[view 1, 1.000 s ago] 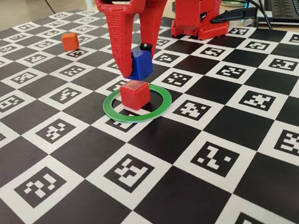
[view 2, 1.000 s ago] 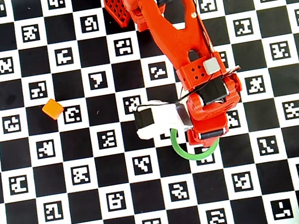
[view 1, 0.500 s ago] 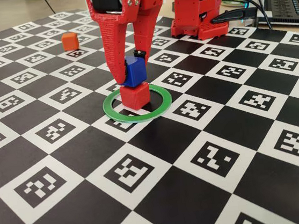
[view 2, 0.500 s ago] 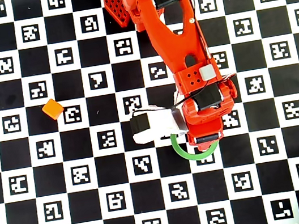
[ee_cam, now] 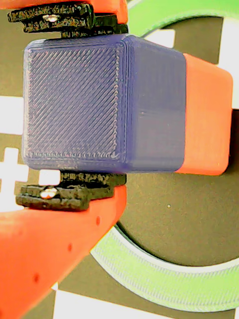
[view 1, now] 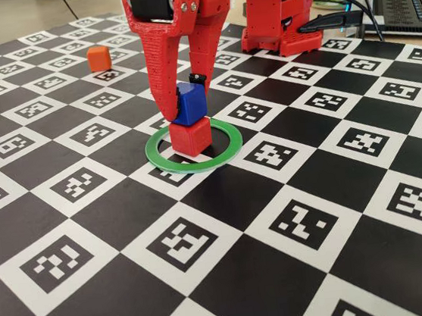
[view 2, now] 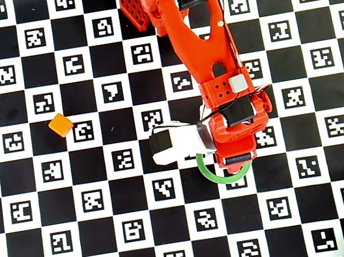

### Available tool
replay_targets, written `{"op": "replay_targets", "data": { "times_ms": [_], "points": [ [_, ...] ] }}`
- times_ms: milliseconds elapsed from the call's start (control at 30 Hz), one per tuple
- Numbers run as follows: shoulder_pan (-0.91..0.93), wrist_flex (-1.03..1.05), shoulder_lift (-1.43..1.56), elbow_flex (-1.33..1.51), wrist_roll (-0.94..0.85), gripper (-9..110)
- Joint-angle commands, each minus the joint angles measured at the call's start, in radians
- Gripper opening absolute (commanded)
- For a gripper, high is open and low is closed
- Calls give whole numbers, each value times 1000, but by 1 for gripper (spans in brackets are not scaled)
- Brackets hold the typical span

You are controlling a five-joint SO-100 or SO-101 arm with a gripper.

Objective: Grab the red cube then put it in the green circle then put the blue cube on top and finally the orange cube on top

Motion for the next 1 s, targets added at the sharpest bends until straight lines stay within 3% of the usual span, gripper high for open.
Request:
{"op": "replay_targets", "data": {
  "times_ms": [0, 33, 500, 967],
  "points": [
    [11, 0, 34, -6, -5, 34],
    [9, 9, 35, -9, -17, 38],
    [120, 258, 295, -149, -97, 38],
    [686, 322, 488, 2, -514, 43]
  ]
}}
